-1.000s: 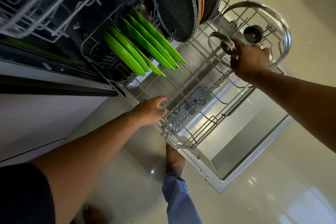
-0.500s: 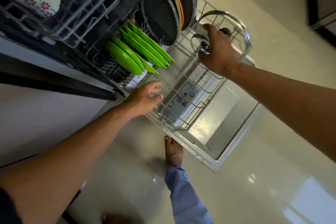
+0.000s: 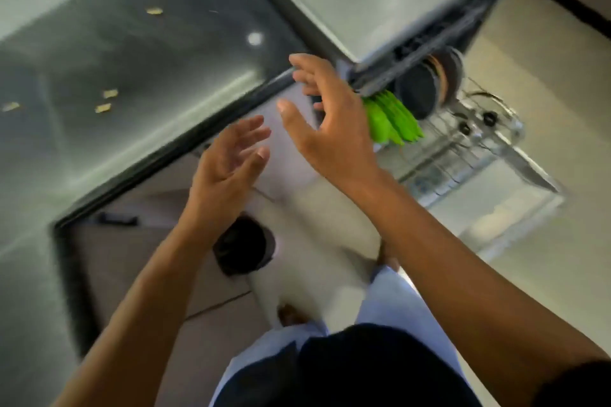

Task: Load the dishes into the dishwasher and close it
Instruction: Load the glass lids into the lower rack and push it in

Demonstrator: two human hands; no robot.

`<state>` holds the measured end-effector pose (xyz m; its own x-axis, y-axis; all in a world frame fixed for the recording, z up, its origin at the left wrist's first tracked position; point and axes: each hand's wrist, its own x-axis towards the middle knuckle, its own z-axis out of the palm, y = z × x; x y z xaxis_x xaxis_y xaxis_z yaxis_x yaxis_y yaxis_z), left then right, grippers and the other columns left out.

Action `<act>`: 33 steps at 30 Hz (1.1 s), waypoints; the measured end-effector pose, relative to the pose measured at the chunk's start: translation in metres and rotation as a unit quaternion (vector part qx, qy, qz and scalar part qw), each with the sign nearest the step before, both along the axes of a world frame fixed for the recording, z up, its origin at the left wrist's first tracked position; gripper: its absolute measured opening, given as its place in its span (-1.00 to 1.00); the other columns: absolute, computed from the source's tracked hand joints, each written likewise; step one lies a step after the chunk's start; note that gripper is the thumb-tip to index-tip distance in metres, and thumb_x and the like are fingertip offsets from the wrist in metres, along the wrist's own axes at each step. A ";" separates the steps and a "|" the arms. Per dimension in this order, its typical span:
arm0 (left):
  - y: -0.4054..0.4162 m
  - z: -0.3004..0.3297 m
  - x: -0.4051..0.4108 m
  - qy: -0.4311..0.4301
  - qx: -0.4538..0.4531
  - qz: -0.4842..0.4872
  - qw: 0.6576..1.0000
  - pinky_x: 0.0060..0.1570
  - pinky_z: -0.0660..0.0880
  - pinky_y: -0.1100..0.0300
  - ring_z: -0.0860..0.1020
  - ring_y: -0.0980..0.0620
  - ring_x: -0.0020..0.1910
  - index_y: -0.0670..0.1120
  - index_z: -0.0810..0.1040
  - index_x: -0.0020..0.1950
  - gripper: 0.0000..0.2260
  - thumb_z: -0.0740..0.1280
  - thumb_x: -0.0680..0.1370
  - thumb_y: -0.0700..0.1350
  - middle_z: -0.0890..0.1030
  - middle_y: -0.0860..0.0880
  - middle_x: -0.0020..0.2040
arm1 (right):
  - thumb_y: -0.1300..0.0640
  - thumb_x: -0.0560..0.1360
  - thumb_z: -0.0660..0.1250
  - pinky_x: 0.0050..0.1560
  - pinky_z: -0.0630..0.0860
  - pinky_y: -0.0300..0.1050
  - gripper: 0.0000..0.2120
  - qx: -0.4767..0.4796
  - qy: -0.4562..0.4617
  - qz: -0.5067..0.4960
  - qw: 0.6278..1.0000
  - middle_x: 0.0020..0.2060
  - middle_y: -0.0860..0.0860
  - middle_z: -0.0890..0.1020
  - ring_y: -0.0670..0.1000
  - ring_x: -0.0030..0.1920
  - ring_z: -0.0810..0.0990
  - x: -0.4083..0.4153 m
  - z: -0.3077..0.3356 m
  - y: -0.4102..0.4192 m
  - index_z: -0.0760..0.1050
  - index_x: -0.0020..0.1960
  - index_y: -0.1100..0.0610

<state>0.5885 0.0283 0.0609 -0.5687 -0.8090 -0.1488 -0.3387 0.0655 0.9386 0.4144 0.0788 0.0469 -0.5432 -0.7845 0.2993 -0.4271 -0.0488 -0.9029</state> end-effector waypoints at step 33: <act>0.123 -0.004 0.475 0.602 0.166 0.720 0.301 0.37 0.51 0.05 0.60 -0.10 0.32 -0.32 0.54 0.31 -0.71 0.17 0.70 -0.19 0.62 -0.19 0.29 | -0.06 0.57 0.42 0.07 0.59 -0.16 -0.68 0.122 0.173 0.665 0.717 0.06 -0.19 0.64 -0.17 -0.04 0.64 0.468 0.091 -0.045 0.54 0.31 -0.20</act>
<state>1.0639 0.1511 0.0571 0.5335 -0.4001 -0.7452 0.8087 0.4994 0.3108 0.8824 0.0342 0.1384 0.8061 -0.5917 0.0022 -0.3499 -0.4796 -0.8047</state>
